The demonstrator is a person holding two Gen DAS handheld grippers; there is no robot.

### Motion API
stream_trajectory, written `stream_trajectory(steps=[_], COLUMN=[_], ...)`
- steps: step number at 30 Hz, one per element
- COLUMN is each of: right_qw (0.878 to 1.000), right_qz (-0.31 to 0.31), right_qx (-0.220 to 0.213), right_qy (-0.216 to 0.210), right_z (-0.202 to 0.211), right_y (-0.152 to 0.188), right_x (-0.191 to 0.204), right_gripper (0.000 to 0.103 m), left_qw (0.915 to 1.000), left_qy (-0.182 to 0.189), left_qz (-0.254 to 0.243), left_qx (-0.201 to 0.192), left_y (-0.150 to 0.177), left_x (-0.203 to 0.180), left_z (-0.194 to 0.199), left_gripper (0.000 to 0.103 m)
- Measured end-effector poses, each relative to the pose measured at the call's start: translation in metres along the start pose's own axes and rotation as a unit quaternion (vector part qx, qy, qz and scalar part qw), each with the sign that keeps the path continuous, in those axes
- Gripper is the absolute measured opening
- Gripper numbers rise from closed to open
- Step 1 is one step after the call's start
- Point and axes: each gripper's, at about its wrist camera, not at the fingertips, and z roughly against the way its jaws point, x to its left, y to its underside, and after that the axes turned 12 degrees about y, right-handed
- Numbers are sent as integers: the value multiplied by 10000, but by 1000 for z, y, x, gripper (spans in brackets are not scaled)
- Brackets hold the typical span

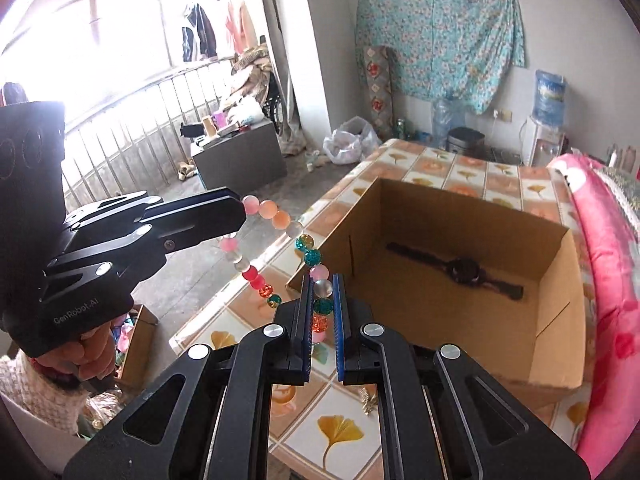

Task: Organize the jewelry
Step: 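Lift the bracelet with the left tool and carry it over the box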

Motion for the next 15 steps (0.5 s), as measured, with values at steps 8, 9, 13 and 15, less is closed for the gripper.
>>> stream_trajectory(steps=[8,9,13,15], right_qw=[9987,9977,9908,9836], right_qz=[-294,-365,-494,-574], right_qx=[409,562,1240,1667], right_qy=[3,-63,-223,-377], right_z=[-60,-72,-117,-137], right_y=[-32,-32,-21,-15], right_x=[-52,-58,-72,-77], right_gripper=[7,7,7,7], left_qw=[9992,9988,9936,9890], left_qy=[111,118,188,232], left_qz=[-168,-121,168,290], left_qx=[351,463,1098,1431], left_y=[-40,-37,-13,1], left_x=[23,28,53,65], left_z=[-70,-80,-124,-142], left_gripper=[9,9,9,9])
